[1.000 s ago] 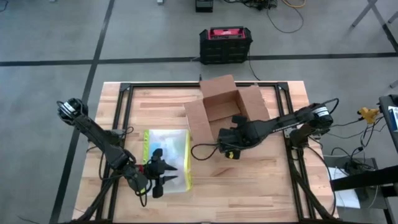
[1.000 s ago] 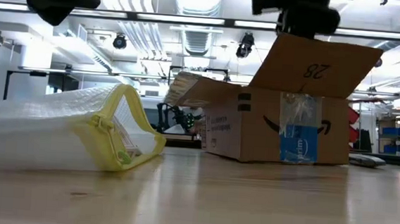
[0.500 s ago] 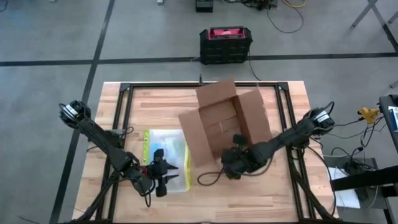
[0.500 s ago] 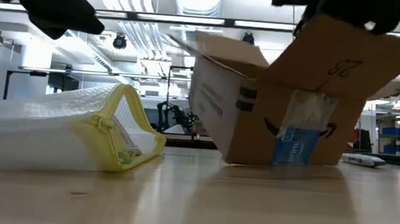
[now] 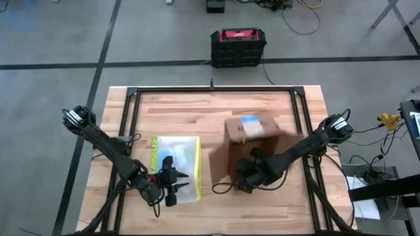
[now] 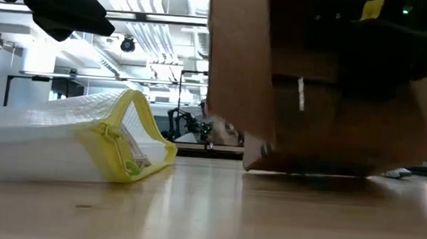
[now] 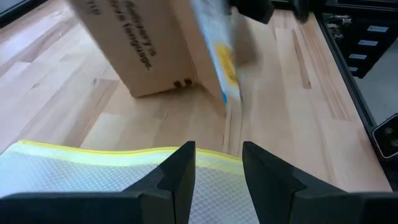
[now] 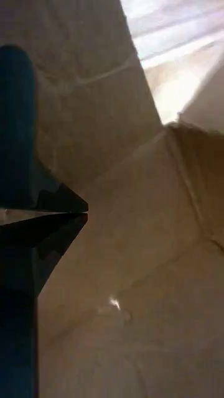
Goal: Unpack boxes
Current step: Adjust the box, then close the transparent zip lock bag
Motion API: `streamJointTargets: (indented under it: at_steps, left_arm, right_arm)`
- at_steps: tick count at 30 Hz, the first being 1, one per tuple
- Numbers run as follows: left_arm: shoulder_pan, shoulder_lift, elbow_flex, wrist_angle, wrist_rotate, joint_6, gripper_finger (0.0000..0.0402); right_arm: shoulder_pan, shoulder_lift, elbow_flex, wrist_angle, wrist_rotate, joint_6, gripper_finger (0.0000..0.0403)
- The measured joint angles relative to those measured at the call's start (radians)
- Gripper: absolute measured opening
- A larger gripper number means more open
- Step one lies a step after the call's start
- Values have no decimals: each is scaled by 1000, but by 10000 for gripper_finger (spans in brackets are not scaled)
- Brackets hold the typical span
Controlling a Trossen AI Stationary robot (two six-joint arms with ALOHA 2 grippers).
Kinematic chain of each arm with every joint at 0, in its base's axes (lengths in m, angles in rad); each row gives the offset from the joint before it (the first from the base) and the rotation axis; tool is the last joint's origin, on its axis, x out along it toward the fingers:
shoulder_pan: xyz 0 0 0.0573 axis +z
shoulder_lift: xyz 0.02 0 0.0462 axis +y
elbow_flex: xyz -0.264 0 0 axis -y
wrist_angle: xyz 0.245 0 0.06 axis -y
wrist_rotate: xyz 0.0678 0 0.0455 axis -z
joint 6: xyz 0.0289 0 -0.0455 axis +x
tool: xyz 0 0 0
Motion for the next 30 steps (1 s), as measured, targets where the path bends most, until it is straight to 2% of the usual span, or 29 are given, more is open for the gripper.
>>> streamJointTargets:
  at_steps: [6,10,20,24,30]
  left_arm:
    - [0,0,0,0,-26,0,117]
    - [0,0,0,0,-33,0,117]
    - [0,0,0,-1,-34,11,117]
    - [-2,0,0,-2,-33,8,117]
    - [-4,0,0,-26,-33,7,117]
  right_arm:
    - [-70,0,-46,2,11,5,0]
    - [-160,-1,-81,3,26,-37,0]
    - [-413,-3,-163,143,71,-128,0]
    - [-400,-5,-154,149,67,-101,0]
    - [-247,-5,-114,147,64,-38,0]
